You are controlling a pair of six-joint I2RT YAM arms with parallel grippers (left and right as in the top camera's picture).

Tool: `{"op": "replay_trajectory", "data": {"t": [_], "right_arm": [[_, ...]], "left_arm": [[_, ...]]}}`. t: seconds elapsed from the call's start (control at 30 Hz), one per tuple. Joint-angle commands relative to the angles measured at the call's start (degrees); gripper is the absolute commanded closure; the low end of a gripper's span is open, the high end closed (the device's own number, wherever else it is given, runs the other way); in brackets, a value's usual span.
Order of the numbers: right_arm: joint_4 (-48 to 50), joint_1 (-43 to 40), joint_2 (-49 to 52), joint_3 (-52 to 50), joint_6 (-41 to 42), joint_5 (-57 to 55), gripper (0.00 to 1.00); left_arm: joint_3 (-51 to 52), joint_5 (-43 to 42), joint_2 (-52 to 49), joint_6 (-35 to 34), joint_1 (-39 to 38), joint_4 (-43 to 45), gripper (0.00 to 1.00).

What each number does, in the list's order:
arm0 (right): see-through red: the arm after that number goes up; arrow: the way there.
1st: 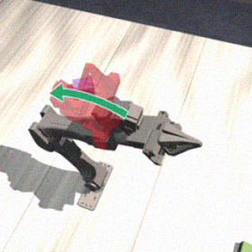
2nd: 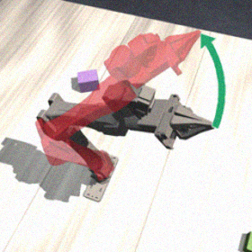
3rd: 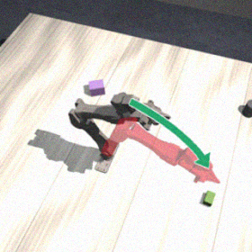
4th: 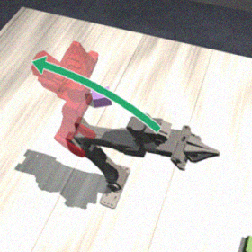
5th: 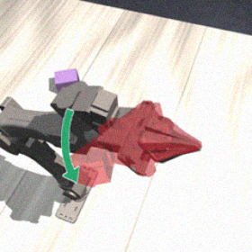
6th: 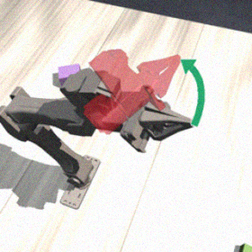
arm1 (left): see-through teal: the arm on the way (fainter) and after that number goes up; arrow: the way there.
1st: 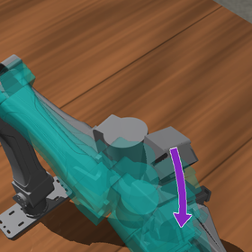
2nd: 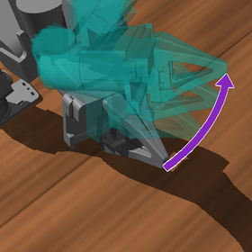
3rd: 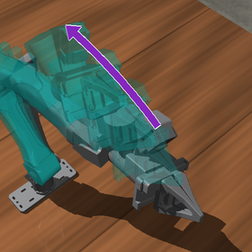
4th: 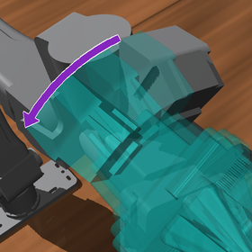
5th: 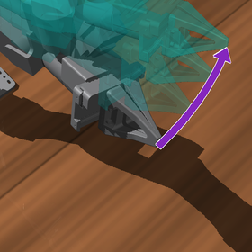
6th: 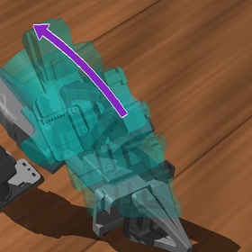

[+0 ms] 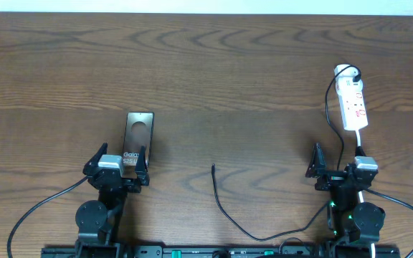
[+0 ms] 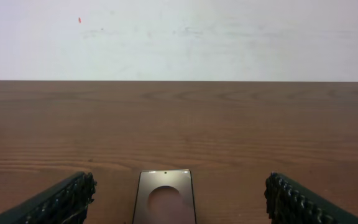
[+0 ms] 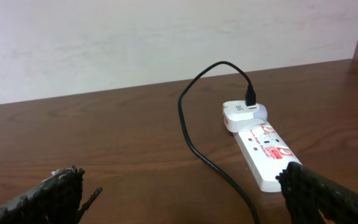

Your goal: Plug charger to phone and switch on socket

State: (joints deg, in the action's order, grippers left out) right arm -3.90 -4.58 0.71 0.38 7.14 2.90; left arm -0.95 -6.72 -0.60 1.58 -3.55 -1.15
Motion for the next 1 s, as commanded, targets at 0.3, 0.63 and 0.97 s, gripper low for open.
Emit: {"op": "replay_trajectory", "data": {"t": [0.3, 0.63, 0.97], "right_arm": [[-0.33, 0.17, -0.33, -0.07, -0.52, -0.68, 0.01], [-0.33, 0.17, -0.33, -0.07, -0.52, -0.66, 0.01], [-0.33, 0.17, -0.33, -0.07, -0.52, -0.66, 0.01]], "left_arm": [[-0.11, -1.86, 0.28, 0.81, 0.04, -1.86, 0.10], [-12.00, -1.84, -10.27, 1.90, 0.04, -2.08, 0.10], [-33.40, -1.84, -34.49, 2.08, 0.04, -11.04, 0.10]]}}
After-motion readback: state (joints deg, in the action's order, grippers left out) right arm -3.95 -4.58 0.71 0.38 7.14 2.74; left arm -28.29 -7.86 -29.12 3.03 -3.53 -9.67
